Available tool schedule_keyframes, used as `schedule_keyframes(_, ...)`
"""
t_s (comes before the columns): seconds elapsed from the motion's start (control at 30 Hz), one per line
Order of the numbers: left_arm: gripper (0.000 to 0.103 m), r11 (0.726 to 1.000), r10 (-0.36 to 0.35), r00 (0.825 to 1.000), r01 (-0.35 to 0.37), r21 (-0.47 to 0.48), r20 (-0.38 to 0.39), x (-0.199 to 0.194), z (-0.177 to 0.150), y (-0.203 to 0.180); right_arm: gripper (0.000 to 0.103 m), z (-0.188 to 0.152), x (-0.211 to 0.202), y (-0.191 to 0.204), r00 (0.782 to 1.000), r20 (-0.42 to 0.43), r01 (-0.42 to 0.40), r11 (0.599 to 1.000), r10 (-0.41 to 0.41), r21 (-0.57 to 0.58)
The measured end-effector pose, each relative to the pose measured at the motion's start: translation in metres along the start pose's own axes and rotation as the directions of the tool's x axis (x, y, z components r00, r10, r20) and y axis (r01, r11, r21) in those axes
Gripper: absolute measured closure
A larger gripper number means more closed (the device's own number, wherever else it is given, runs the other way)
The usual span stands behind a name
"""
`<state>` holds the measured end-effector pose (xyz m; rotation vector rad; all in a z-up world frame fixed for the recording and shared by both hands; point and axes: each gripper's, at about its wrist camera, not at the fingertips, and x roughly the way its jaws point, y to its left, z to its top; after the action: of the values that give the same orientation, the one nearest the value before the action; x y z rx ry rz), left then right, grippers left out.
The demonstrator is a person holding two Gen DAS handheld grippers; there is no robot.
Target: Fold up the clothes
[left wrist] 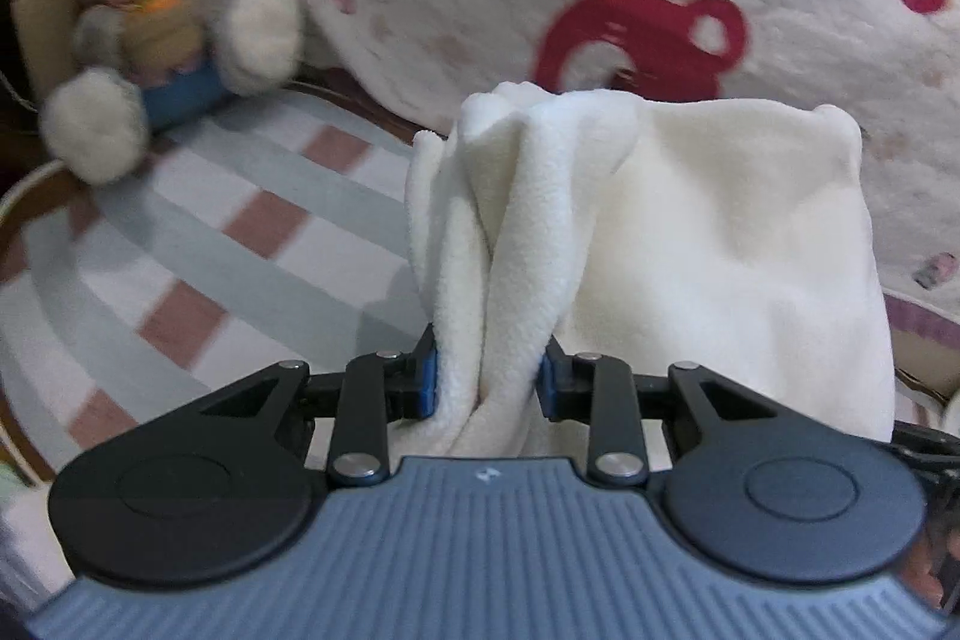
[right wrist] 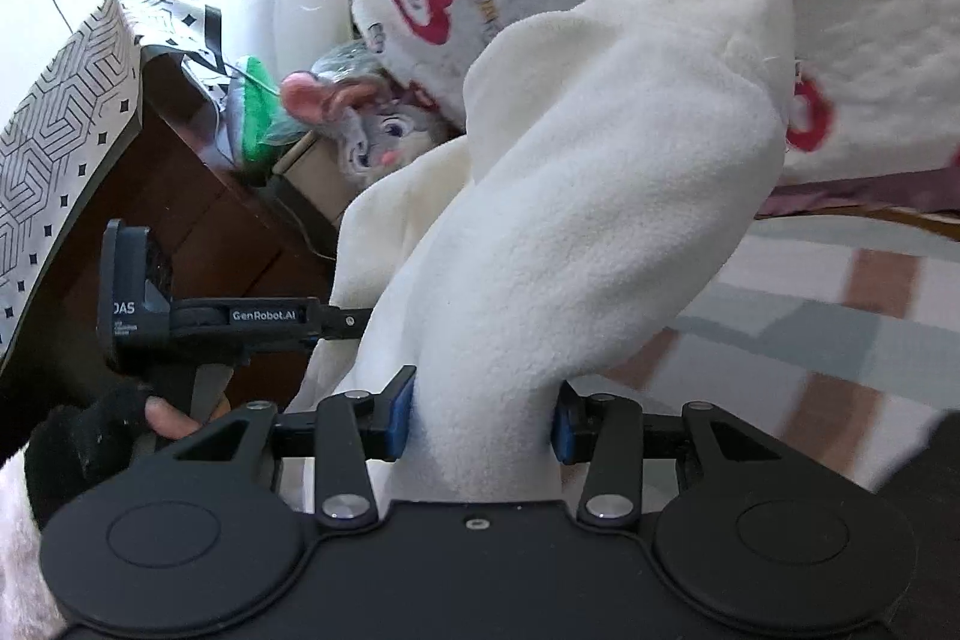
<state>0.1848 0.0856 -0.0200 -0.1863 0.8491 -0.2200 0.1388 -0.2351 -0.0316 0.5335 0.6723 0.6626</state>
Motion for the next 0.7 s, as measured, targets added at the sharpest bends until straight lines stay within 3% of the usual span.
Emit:
schedule_keyframes(0.27,0.071,0.993,0.098,0.995,-0.098,-0.066,0.006,0.039,0.046,0.076,0.053,0.012,0.102,-0.008,0.998,0.003,-0.056,0.998,0.056,0.026)
schedule_keyframes(0.33,0.063,0.987,0.120,0.992,-0.116,-0.108,0.030,0.055,0.049,0.093,0.046,0.007,0.131,-0.027,1.000,0.006,0.027,0.999,-0.027,0.024)
schedule_keyframes(0.4,0.062,0.980,0.143,0.988,-0.134,-0.150,0.054,0.072,0.053,0.110,0.043,-0.007,0.156,-0.052,0.980,-0.015,0.197,0.979,-0.196,0.055)
schedule_keyframes(0.47,0.062,0.967,0.117,0.992,-0.104,-0.231,0.040,0.086,0.041,0.129,0.043,-0.027,0.166,-0.072,0.964,-0.072,0.261,0.960,-0.254,0.101)
schedule_keyframes(0.57,0.062,0.937,0.047,0.999,-0.053,-0.346,-0.027,0.103,0.001,0.157,0.042,-0.054,0.152,-0.082,0.986,-0.036,0.166,0.968,-0.162,0.190)
schedule_keyframes(0.7,0.062,0.949,0.107,0.993,-0.118,-0.293,-0.054,0.105,-0.044,0.181,0.042,-0.080,0.139,-0.080,0.994,-0.044,0.112,0.963,-0.104,0.243)
